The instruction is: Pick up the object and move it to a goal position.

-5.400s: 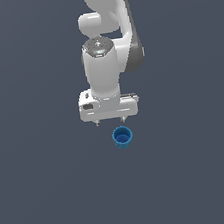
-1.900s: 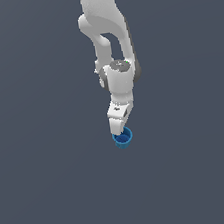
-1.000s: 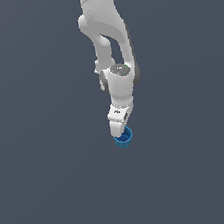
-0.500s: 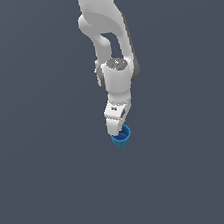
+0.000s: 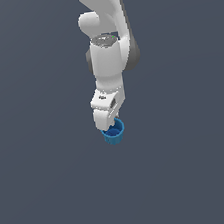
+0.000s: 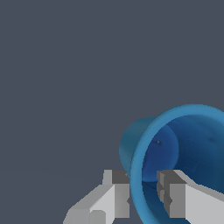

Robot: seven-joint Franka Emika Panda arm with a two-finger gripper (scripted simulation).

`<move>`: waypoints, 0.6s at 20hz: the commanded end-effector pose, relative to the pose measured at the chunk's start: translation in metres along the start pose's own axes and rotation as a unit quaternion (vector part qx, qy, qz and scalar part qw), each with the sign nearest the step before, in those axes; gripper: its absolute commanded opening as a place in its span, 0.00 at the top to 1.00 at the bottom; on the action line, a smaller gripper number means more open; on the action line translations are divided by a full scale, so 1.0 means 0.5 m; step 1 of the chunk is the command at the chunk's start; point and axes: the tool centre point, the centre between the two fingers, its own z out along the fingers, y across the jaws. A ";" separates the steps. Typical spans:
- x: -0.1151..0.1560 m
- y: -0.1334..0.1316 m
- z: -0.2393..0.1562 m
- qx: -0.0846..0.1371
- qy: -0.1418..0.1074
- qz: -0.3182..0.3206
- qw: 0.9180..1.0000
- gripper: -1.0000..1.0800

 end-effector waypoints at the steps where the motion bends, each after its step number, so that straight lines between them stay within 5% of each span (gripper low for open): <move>1: -0.005 0.027 -0.046 -0.001 0.001 0.000 1.000 1.00; 12: -0.020 0.097 -0.150 -0.001 0.001 0.000 1.000 1.00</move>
